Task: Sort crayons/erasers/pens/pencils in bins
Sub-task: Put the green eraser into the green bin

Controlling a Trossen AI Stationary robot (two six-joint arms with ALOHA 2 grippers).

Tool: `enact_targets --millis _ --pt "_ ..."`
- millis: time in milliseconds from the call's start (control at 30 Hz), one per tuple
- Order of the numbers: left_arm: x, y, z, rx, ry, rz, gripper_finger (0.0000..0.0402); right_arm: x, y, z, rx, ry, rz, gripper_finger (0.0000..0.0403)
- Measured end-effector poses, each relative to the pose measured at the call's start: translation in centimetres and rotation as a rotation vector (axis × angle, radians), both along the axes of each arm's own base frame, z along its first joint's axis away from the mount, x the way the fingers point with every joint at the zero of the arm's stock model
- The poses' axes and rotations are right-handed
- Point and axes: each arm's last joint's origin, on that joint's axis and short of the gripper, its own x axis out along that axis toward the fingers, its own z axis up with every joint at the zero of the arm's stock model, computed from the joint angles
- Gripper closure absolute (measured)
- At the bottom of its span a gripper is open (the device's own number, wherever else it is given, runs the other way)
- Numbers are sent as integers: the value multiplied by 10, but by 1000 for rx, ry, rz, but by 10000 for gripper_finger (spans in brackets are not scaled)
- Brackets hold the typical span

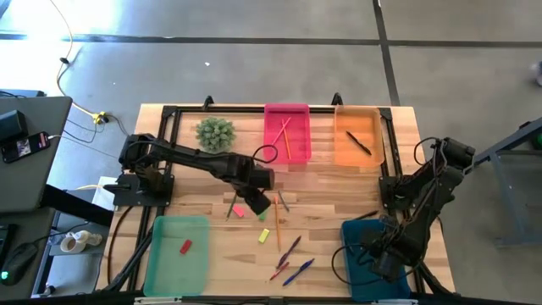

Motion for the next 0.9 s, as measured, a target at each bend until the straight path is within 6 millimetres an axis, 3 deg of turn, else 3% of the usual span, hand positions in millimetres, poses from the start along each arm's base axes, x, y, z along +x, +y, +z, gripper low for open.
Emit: enact_targets --millis 400,667,900 --pt "12 -26 3 31 -140 187 280 0 0 0 5 -1 -95 315" --pt "21 -41 -16 48 -122 226 280 1 0 0 5 -1 -109 315" --pt "32 -39 -34 37 -126 278 272 1 -1 0 -6 -24 -110 315"
